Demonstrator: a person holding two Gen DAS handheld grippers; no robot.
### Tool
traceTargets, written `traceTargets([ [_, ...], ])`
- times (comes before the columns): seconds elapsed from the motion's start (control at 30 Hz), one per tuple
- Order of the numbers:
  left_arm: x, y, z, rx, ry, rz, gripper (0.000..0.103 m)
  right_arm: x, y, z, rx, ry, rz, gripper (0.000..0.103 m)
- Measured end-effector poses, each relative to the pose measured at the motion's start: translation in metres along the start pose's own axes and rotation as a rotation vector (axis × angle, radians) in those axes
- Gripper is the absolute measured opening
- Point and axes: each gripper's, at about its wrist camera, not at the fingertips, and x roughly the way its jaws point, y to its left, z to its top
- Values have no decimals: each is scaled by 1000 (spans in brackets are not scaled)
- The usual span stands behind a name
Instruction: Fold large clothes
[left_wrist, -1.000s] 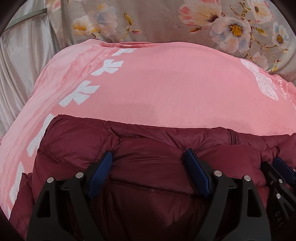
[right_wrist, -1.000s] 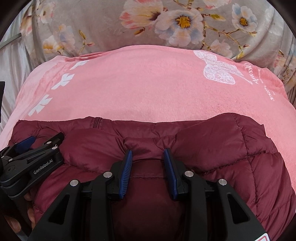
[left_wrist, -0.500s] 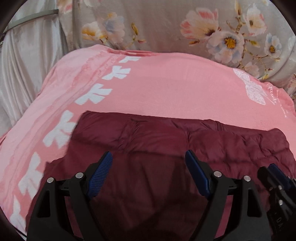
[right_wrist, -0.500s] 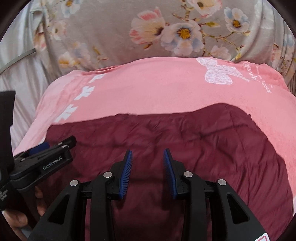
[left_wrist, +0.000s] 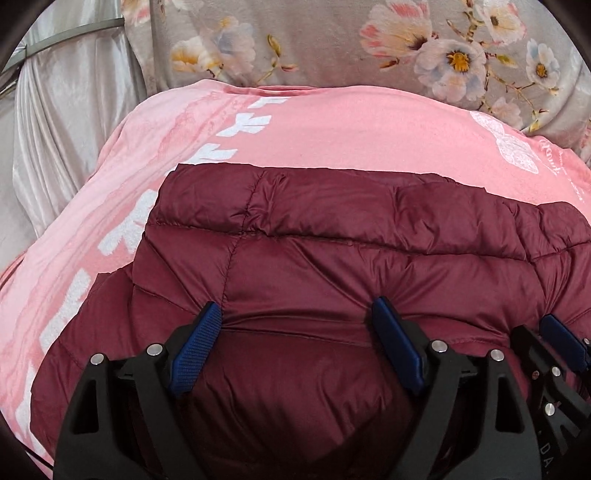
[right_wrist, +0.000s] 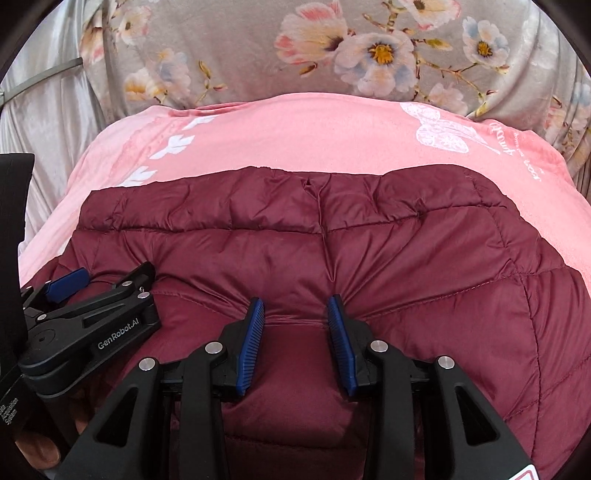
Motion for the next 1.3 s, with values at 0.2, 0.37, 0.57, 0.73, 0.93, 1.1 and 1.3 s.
traceTargets([
  [0.2, 0, -3, -1, 9, -3, 15, 82, 3, 2, 0, -11, 7, -15, 36],
  [0.37, 0, -3, -1, 11, -4, 17, 82, 4, 4, 0, -10, 7, -16, 36],
  [0.57, 0, -2, -1, 14, -5, 24, 82, 5, 4, 0, -11, 8, -16, 36],
  [0.73, 0, -3, -1, 21, -5, 39, 82, 5, 3, 0, -12, 8, -18, 36],
  [0.93, 0, -3, -1, 21, -5, 40, 83, 5, 4, -1, -20, 11, -35, 36],
  [1.1, -8, 13, -2, -35, -6, -18, 83, 1, 7, -1, -25, 4, -51, 37],
  [1.3, -63, 93, -20, -177, -35, -13, 91, -47, 27, -11, 19, -16, 53, 41],
])
